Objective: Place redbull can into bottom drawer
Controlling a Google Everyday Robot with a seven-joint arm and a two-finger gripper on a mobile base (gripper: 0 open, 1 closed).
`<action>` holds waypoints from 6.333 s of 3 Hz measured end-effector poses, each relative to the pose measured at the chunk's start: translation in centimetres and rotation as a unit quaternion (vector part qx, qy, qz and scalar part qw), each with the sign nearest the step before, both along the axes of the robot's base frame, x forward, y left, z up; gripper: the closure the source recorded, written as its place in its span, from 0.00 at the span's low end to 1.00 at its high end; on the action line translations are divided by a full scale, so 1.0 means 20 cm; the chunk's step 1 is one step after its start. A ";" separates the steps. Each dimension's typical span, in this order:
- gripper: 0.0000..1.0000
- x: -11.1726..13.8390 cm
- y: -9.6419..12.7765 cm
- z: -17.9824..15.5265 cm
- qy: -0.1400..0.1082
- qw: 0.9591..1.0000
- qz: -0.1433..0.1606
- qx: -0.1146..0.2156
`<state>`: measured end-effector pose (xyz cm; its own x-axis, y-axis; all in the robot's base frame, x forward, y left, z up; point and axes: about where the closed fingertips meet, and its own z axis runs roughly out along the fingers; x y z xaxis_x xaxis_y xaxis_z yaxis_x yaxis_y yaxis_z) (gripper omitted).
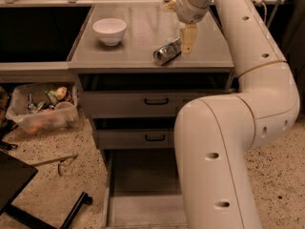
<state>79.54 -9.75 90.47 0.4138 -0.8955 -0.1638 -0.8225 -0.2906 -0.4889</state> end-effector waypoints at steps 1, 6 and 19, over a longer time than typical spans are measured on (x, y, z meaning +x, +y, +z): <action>0.00 0.01 0.05 -0.05 0.007 1.000 0.014 -0.022; 0.00 -0.01 0.08 -0.26 0.068 0.997 -0.001 -0.047; 1.00 -0.55 0.17 0.22 0.012 0.987 -0.075 0.142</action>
Offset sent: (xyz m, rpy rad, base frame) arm 0.0192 0.0040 -0.0009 -0.1137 0.0951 0.0587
